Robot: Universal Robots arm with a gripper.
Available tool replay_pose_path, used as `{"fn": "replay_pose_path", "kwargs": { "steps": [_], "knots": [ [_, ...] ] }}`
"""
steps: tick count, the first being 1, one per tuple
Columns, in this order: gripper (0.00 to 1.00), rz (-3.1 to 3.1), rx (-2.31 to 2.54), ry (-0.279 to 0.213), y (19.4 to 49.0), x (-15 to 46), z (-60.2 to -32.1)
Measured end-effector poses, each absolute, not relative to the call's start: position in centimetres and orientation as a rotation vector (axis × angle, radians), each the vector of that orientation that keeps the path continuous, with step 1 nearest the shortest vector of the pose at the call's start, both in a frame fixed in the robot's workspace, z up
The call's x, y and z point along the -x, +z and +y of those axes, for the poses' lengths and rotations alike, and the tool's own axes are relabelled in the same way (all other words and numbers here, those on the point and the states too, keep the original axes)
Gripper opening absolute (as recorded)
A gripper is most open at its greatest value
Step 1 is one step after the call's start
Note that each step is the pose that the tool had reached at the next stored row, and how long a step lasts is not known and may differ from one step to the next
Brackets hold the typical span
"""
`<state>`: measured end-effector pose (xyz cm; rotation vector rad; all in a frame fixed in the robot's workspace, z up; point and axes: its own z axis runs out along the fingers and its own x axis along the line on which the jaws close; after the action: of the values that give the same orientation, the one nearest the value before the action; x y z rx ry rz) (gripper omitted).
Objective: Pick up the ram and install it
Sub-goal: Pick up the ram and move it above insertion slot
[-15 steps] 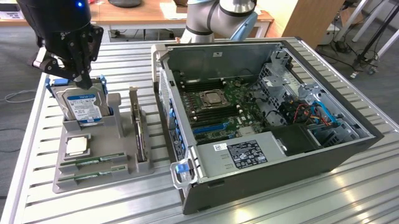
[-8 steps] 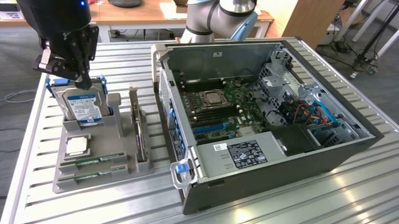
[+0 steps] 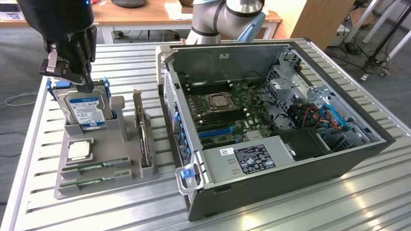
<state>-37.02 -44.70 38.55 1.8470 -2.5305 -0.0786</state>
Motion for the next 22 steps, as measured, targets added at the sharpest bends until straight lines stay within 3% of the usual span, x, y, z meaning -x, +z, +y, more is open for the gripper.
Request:
{"fn": "replay_pose_path", "kwargs": {
  "steps": [22],
  "knots": [
    [0.11, -2.292, -2.127, -0.076, 38.48, 37.02, -44.7]
  ]
}}
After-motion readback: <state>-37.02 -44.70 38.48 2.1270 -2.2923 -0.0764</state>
